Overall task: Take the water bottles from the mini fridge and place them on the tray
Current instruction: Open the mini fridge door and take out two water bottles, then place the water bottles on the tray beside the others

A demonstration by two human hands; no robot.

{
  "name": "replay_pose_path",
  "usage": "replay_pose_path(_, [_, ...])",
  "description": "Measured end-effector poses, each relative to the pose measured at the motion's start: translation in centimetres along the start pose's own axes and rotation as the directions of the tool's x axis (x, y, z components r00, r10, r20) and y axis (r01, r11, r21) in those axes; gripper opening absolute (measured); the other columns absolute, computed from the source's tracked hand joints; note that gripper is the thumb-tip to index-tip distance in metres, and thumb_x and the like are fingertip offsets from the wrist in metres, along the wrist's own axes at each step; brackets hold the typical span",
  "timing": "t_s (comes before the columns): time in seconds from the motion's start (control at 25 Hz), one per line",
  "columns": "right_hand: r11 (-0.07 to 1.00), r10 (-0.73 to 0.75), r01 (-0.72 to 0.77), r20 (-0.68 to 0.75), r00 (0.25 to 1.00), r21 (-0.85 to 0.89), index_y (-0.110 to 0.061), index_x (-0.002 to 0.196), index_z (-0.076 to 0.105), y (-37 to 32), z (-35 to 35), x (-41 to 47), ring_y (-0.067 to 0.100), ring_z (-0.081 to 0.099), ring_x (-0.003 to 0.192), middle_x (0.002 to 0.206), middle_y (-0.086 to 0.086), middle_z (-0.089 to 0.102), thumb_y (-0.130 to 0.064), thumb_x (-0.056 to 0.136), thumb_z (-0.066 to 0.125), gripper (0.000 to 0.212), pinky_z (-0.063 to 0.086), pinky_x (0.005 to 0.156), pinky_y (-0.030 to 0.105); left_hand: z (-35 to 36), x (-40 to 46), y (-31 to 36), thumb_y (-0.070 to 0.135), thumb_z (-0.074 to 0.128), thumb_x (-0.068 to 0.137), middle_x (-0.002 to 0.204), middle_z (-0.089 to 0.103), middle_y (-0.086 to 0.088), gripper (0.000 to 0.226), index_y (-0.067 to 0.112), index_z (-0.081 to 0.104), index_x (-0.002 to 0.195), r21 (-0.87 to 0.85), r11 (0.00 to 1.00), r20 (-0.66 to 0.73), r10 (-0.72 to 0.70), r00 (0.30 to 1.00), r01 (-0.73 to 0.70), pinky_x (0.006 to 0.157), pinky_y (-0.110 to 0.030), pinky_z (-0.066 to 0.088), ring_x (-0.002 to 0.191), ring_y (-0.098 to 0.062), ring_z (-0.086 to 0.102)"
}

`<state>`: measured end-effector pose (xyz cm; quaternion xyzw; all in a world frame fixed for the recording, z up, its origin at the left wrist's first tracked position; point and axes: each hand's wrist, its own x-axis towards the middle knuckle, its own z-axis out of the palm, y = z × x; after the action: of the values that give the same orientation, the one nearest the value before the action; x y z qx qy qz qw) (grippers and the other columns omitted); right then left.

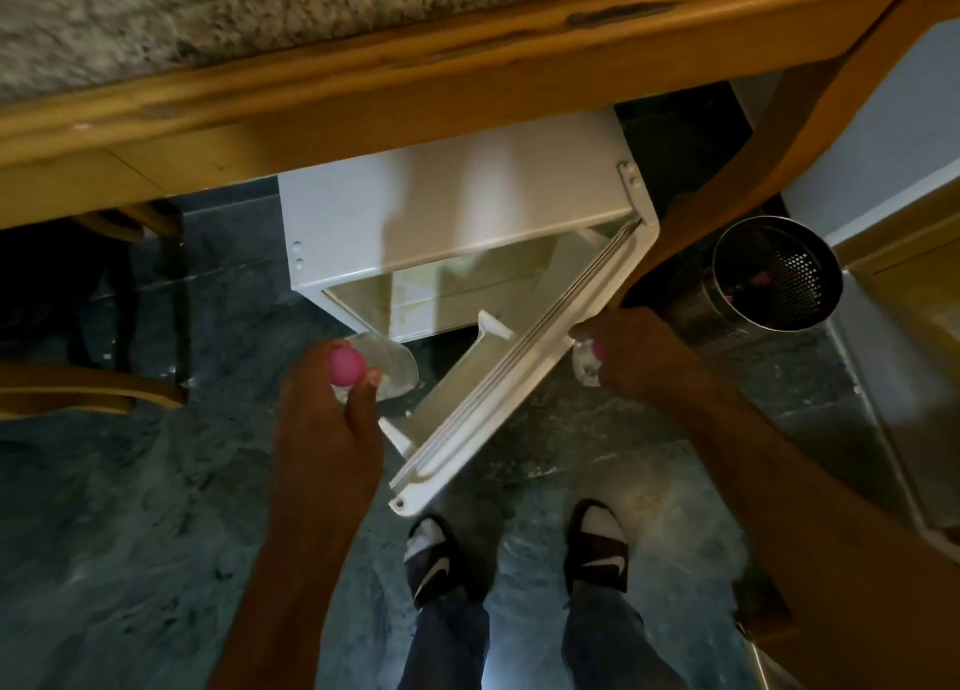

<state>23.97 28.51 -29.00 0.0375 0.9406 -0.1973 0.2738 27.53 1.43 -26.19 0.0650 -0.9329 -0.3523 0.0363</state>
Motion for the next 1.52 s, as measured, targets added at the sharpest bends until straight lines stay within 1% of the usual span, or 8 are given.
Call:
replay_pose_path(0.28, [0.986,-0.127,0.130,0.034,0.991,-0.109,-0.016,0.136,0.046,-6.4,0.0,1.3,0.026,0.046,0.127,0.140,0.010,0.050,-0.017,0.090,0.059,0.048,0.030,0.110,0.037,-5.1,1.3,2.5,0.013,0.060,0.089,0.101,0.060,-0.017,0.025,0.003,0.054,0.111,0.072,0.992,-0.079,0.112,0.991,-0.106,0.074,-0.015,0.029,0.086,-0.017,0.046])
replay_pose_path(0.72, [0.953,-0.281,0.287,0.071,0.957,-0.095,-0.018,0.122,0.062,-13.6,-14.4,-5.2,0.023,0.057,0.112,0.128,0.006,0.060,-0.003,0.076,0.062,0.048,0.045,0.092,0.028,-10.8,3.6,13.2,0.022,0.059,0.090,0.095,0.056,0.006,0.017,0.025,0.053,0.106,0.003,0.980,0.143,0.194,0.970,-0.197,0.065,-0.015,0.037,0.080,-0.008,0.049])
replay_pose_path(0.84, [0.946,-0.307,0.315,0.107,0.946,-0.070,-0.021,0.124,0.060,-17.0,-24.3,-10.2,0.017,0.066,0.076,0.111,0.007,0.063,0.001,0.076,0.065,0.053,0.054,0.056,0.023,-16.8,4.7,20.7,0.026,0.061,0.089,0.086,0.059,0.007,0.014,0.032,0.049,0.093,-0.021,0.961,0.136,0.275,0.952,-0.274,0.064,-0.008,0.038,0.074,-0.004,0.052])
replay_pose_path(0.92, [0.944,-0.322,0.328,0.108,0.941,-0.044,-0.021,0.123,0.060,-18.9,-30.7,-13.4,0.010,0.063,0.047,0.093,0.004,0.061,0.002,0.073,0.071,0.056,0.049,0.038,0.019,-20.4,5.7,25.2,0.032,0.061,0.088,0.086,0.059,0.007,0.015,0.034,0.048,0.094,0.004,0.958,0.096,0.284,0.954,-0.285,0.066,-0.017,0.042,0.074,-0.009,0.055])
replay_pose_path(1.0, [0.937,-0.343,0.347,0.094,0.935,-0.027,-0.021,0.122,0.061,-20.5,-36.0,-16.0,0.012,0.065,0.046,0.089,0.003,0.062,0.001,0.071,0.074,0.057,0.054,0.041,0.022,-23.6,6.6,29.1,0.039,0.060,0.088,0.085,0.059,0.009,0.015,0.036,0.047,0.095,0.048,0.949,0.040,0.310,0.950,-0.312,0.065,-0.022,0.044,0.073,-0.005,0.055])
replay_pose_path(1.16, [0.900,-0.431,0.433,0.037,0.901,-0.059,-0.016,0.127,0.057,-22.9,-44.8,-19.4,0.024,0.071,0.071,0.120,0.015,0.062,0.004,0.075,0.071,0.057,0.061,0.059,0.031,-28.9,9.4,36.3,0.047,0.058,0.086,0.086,0.063,0.006,0.018,0.032,0.050,0.093,0.121,0.929,-0.052,0.358,0.932,-0.350,0.065,-0.031,0.050,0.077,-0.013,0.059])
replay_pose_path(1.4, [0.793,-0.551,0.495,-0.072,0.831,-0.355,-0.012,0.110,0.066,-26.1,-52.0,-16.2,0.026,0.061,0.099,0.113,0.009,0.066,-0.015,0.076,0.073,0.034,0.052,0.084,0.038,-31.2,16.5,40.0,0.044,0.058,0.087,0.094,0.065,0.003,0.018,0.027,0.054,0.093,0.046,0.930,-0.103,0.367,0.924,-0.365,0.073,-0.035,0.051,0.085,-0.017,0.060])
replay_pose_path(1.52, [0.822,-0.527,0.486,-0.075,0.846,-0.297,-0.013,0.106,0.067,-26.8,-53.0,-11.5,0.023,0.062,0.093,0.107,0.007,0.067,-0.016,0.078,0.072,0.029,0.050,0.073,0.030,-30.0,21.4,39.0,0.044,0.059,0.086,0.091,0.064,0.002,0.019,0.027,0.052,0.091,0.018,0.935,-0.070,0.356,0.932,-0.355,0.067,-0.033,0.048,0.082,-0.017,0.058])
